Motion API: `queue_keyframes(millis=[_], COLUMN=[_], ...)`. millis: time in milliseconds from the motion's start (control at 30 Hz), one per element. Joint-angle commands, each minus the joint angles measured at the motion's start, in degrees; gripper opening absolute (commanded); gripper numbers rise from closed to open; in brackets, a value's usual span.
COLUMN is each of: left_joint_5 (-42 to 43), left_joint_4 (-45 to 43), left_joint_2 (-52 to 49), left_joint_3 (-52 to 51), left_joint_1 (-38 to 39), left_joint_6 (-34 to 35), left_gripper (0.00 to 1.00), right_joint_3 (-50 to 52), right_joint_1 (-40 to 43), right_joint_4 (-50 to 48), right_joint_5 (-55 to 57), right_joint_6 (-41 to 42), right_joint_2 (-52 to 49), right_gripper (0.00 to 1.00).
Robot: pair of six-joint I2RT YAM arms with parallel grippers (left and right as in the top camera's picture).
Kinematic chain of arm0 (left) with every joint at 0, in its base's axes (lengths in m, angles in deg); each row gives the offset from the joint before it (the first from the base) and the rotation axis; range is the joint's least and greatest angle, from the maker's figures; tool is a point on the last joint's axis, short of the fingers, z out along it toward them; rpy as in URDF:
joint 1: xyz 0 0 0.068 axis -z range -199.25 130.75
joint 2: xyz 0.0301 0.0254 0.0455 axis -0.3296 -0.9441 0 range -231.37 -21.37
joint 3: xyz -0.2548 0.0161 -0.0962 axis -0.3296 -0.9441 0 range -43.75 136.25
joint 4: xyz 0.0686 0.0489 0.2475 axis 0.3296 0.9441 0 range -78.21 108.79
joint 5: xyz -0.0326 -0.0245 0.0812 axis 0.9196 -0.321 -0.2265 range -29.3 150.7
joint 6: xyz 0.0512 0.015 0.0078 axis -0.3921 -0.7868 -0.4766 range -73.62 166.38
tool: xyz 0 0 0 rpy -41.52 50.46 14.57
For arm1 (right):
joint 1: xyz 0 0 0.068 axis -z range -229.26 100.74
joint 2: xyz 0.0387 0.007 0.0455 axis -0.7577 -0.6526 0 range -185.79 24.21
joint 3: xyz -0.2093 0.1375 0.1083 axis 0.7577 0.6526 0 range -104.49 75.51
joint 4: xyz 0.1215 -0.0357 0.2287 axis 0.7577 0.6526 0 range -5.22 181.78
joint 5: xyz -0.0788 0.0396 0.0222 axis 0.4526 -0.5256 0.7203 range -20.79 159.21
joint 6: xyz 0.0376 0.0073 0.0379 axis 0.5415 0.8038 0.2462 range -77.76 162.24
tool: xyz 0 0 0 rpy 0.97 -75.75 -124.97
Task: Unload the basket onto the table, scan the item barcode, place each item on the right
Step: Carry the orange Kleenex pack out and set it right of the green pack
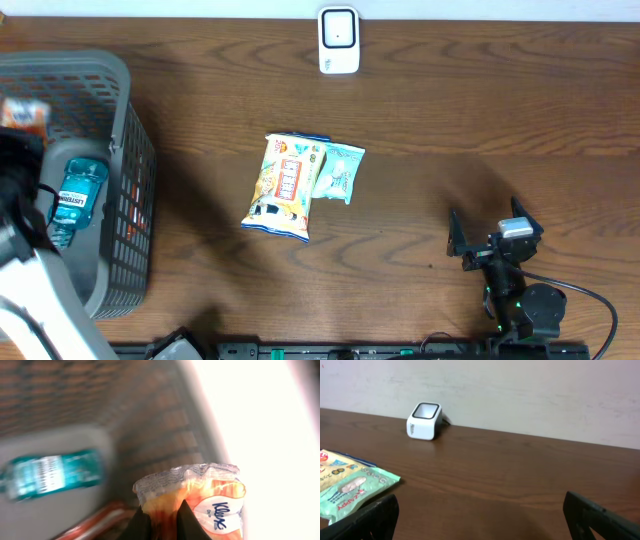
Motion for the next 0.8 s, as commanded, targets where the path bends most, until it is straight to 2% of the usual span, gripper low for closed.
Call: queue_keyframes(millis=[0, 167, 300, 467, 767], left_joint_5=[14.2, 14.8, 12.5, 7.4, 6.9], left_joint_4=[-4.9, -8.2, -8.3, -8.9, -16.5], left_joint_2=[4.9, 6.3, 2.3, -7.2, -28.2], left_joint_3=[0.5, 0.5, 0.5, 0.5, 0.5], left_joint_1=[2.8, 16.2, 31.2, 48.2, 65.9], left_joint_6=[-1.1, -3.0, -6.2, -10.8, -11.3], left_gripper=[0.07, 0.07, 0.08, 0.07, 0.08], right_joint_3=[0.2, 0.2, 0.2, 0.2, 0.2], right_joint_1=[-0.3, -0.3, -0.3, -0.3, -0.3], right_joint_4=[0.1, 0.1, 0.1, 0.1, 0.1], right_joint_5=[0.0, 0.0, 0.0, 0.0, 0.0], right_joint_6=[-0.1, -0.1, -0.1, -0.1, -0.2], right_joint_2=[0.3, 0.3, 0.3, 0.3, 0.3], right_gripper=[0.99, 0.99, 0.99, 0.99, 0.99])
